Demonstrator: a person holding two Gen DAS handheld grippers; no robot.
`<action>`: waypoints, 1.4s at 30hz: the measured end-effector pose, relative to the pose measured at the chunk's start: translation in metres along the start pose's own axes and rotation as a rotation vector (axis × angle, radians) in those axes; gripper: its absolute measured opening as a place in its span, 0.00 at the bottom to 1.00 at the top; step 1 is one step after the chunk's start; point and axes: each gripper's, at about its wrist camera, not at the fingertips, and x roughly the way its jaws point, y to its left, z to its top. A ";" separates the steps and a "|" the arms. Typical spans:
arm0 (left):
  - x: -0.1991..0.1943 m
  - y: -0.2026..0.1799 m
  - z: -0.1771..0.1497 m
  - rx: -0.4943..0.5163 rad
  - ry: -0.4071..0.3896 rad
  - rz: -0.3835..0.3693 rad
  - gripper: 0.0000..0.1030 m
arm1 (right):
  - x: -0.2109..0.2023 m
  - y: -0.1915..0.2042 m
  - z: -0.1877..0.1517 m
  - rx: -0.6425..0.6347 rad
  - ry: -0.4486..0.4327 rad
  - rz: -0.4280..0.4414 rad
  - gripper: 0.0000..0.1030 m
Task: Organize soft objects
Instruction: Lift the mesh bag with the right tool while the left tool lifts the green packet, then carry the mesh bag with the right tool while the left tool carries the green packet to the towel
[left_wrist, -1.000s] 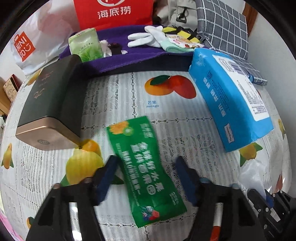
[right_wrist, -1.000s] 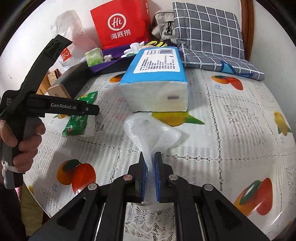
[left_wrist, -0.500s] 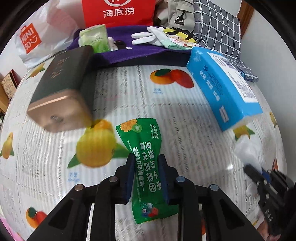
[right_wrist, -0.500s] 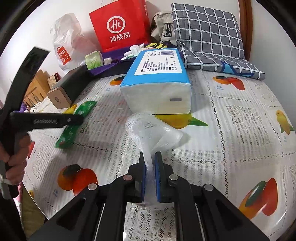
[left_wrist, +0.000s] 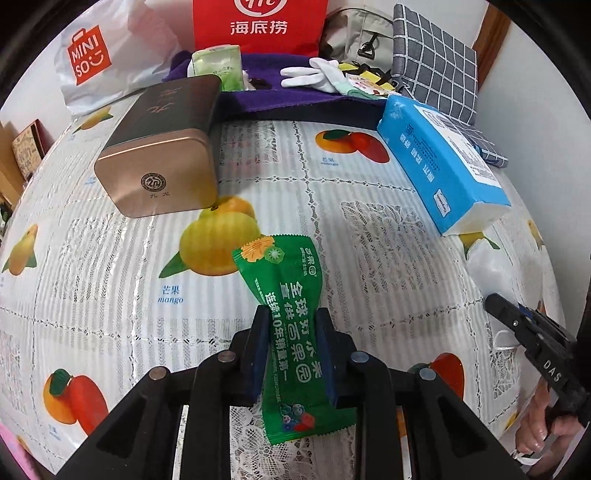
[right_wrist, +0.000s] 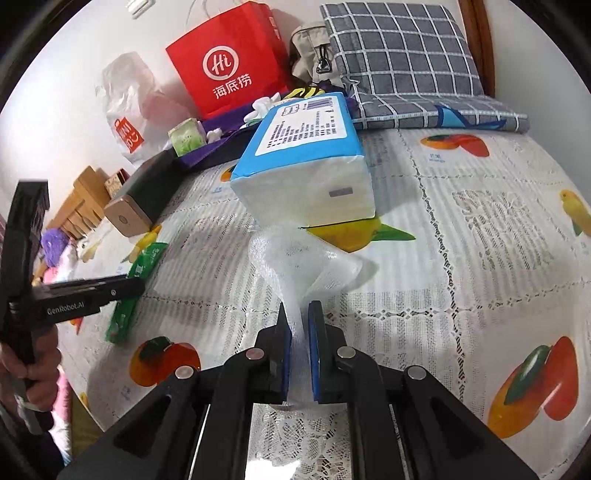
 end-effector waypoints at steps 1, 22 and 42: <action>0.000 0.000 -0.001 -0.006 -0.002 -0.004 0.23 | 0.000 -0.001 0.000 0.008 0.004 0.007 0.09; -0.044 0.017 -0.011 -0.046 -0.033 -0.079 0.21 | -0.051 0.045 0.011 -0.128 -0.034 -0.103 0.08; -0.099 0.014 0.035 -0.017 -0.158 -0.086 0.21 | -0.094 0.081 0.061 -0.214 -0.148 -0.110 0.08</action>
